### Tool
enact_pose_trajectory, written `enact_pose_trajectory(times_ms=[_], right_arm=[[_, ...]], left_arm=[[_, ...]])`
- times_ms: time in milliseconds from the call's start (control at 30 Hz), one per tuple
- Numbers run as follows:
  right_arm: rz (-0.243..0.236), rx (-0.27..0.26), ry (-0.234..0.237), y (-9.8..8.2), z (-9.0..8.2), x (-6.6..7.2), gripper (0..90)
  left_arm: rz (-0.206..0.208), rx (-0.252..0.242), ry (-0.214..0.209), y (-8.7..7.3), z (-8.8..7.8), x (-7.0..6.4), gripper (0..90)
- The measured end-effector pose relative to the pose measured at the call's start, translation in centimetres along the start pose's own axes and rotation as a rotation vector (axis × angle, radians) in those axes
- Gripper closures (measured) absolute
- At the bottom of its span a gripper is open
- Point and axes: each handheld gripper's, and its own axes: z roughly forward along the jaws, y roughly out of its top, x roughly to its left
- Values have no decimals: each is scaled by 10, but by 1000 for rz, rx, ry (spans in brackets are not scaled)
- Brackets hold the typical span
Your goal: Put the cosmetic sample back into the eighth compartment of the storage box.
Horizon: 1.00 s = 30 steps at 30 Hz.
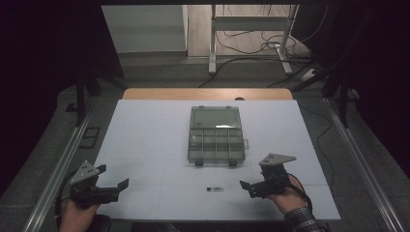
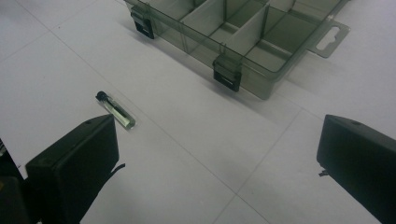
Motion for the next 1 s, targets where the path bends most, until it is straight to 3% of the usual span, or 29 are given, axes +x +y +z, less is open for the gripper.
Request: enact_pose_trajectory(times_ms=[300,733,1000], right_arm=[[-22,32,16,7,9,2,0],[-18,84,33,18,25,8,0],[-53,119,42,25,34,17,0]], left_arm=[[1,0,0,0,0,0,17],[0,2,-2,0,0,0,17],[0,2,-3,0,0,0,17]])
